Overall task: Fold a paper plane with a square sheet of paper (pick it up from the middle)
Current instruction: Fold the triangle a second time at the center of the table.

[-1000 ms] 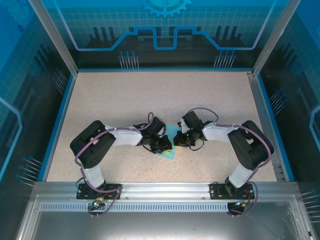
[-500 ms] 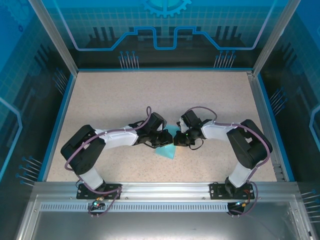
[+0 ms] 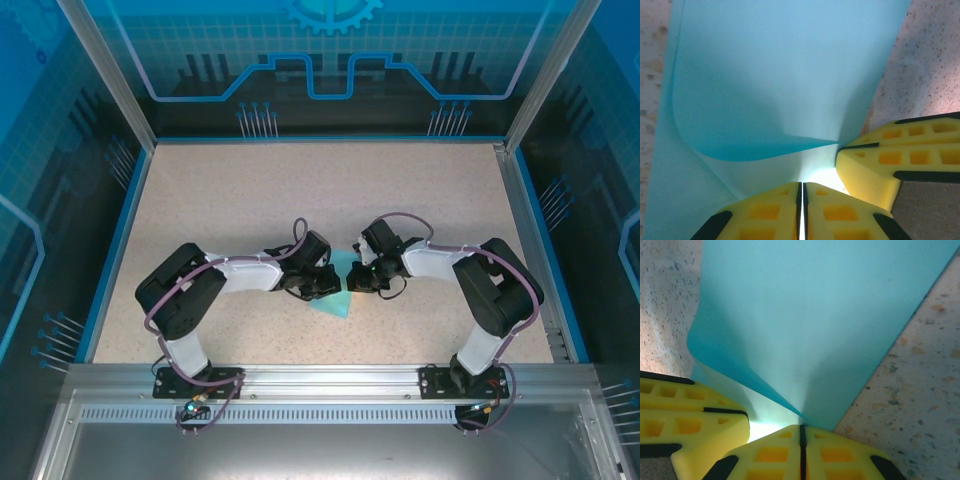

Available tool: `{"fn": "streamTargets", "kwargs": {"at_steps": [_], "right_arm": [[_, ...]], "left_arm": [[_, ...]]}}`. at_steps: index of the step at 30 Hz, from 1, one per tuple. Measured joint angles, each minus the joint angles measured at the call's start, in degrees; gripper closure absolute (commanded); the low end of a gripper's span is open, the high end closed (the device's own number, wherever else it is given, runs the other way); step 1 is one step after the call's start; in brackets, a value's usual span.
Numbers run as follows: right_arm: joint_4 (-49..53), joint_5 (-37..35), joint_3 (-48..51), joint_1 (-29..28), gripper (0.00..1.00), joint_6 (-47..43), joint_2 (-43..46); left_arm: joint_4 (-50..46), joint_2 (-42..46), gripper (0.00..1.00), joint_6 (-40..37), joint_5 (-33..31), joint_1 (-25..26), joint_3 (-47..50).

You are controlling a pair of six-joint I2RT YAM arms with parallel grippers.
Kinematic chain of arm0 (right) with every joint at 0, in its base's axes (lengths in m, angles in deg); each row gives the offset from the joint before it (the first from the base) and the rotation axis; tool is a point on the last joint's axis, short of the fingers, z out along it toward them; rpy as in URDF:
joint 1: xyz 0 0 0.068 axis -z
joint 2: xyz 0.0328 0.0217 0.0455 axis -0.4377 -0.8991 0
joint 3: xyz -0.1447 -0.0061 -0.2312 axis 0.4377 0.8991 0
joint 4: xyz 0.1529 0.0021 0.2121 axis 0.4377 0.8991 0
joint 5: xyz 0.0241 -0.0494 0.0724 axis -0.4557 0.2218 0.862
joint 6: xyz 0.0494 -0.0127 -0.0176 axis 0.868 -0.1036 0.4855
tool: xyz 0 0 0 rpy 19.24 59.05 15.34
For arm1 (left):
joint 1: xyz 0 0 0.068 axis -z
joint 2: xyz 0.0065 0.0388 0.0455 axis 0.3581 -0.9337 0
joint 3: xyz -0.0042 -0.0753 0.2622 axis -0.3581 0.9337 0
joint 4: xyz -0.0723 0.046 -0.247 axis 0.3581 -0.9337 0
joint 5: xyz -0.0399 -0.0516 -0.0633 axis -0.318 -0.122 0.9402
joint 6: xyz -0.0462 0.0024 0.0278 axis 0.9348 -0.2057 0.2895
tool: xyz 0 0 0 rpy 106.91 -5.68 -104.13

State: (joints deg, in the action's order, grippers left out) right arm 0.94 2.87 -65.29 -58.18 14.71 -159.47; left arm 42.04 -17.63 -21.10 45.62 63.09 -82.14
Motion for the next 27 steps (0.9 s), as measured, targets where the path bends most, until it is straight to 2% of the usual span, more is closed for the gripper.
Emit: {"fn": "streamTargets", "kwargs": {"at_steps": [12,21,27], "right_arm": [[0.6,-0.3,-0.2,-0.1,0.90,-1.5,1.1],[-0.5,-0.3,0.4,-2.8,0.90,-0.3,10.0],[-2.1,-1.3,4.3,-3.6,0.91,2.5,10.7]], "left_arm": [[2.8,-0.3,0.90,2.0,0.1,-0.3,1.9],[6.6,-0.9,0.91,3.4,1.2,-0.4,3.1],[8.0,-1.0,0.91,3.5,1.4,-0.4,3.7]]}}
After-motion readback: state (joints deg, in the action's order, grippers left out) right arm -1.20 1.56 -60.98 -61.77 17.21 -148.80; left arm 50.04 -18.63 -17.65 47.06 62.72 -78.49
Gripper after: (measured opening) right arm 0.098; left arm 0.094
